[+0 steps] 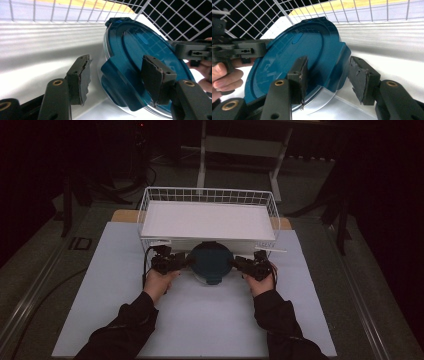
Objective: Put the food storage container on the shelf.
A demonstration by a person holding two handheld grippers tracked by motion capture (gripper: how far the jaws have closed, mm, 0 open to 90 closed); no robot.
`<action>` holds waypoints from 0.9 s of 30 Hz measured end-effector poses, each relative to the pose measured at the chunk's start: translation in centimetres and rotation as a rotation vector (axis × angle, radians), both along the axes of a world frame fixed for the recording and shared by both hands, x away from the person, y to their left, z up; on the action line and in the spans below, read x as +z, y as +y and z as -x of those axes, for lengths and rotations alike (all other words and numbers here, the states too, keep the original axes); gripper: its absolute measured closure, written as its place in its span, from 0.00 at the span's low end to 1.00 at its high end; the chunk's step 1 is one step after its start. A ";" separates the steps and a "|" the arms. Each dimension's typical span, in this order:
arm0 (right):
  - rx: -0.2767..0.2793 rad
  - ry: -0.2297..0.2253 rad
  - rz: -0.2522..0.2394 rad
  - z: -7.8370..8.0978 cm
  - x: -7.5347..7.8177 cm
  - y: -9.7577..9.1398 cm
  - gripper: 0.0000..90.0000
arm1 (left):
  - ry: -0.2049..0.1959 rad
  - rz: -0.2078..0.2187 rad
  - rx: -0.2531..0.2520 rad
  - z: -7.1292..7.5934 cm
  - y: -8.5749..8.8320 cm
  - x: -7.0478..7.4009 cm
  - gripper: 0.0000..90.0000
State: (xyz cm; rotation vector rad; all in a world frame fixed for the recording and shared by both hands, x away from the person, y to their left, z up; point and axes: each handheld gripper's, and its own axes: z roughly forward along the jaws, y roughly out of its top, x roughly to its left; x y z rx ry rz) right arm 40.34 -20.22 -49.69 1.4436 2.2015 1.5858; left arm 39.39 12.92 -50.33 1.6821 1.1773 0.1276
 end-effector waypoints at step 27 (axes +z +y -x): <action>0.097 -0.060 0.038 7.1 2.2 1.9 0.59 | -0.042 -0.006 -0.234 7.4 0.4 1.7 0.00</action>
